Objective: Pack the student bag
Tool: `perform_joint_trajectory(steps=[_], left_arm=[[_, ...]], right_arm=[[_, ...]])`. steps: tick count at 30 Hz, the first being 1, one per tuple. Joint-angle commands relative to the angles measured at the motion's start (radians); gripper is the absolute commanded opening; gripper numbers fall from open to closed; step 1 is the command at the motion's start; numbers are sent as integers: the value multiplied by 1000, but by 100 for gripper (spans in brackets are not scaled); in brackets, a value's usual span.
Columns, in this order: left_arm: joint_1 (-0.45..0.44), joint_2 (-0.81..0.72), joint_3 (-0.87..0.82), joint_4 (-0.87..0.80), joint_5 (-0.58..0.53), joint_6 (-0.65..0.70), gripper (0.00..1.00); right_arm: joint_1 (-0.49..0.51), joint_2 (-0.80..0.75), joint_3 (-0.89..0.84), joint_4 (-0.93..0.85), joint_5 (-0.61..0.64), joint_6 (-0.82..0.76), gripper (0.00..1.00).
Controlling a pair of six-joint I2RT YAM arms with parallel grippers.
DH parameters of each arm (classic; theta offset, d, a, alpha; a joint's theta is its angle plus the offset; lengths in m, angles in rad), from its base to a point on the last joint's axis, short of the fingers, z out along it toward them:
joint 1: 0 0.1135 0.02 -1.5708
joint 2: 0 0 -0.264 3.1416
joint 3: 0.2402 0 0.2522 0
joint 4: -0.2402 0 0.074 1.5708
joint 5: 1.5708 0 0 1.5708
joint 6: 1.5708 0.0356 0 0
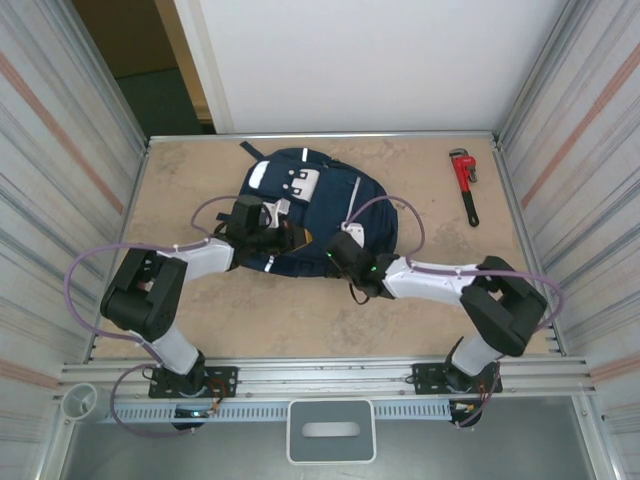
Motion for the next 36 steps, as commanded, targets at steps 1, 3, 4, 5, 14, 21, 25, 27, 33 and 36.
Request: perform_joint_trajectory(steps=[1,3,4,5,14,21,25,27,33,36], left_arm=[[61,6,21,-60,12,103,0],[77,5,32,-102,9,139,0],[84,4,36,-119,4,153,0],[90,3,37,-131,1,164,0],[104,-26,84,-213,-11,233,7],[74,-239,64,-331,-192,423,53],[-75,-368,51,-377,-417,653,70],[-182,-405,38,-354,-509,801,75],[-339,-356,62,-283,-614,1086,75],[-367,-299,93,-281,-601,1184,74]], right_arm=[[-39,-101,-54,-125,49,-107,0],[-85,-141,-80,-156,23,-155,0],[-116,-160,-89,-170,0,-184,0],[-143,-177,-96,-173,-36,-218,0],[-279,-242,-64,-159,-326,-418,0],[-315,-247,-1,-200,-455,-425,0],[-320,-266,36,-231,-508,-418,0],[-326,-277,47,-232,-544,-406,0],[-331,-303,78,-229,-630,-371,0],[-332,-310,88,-227,-656,-360,0]])
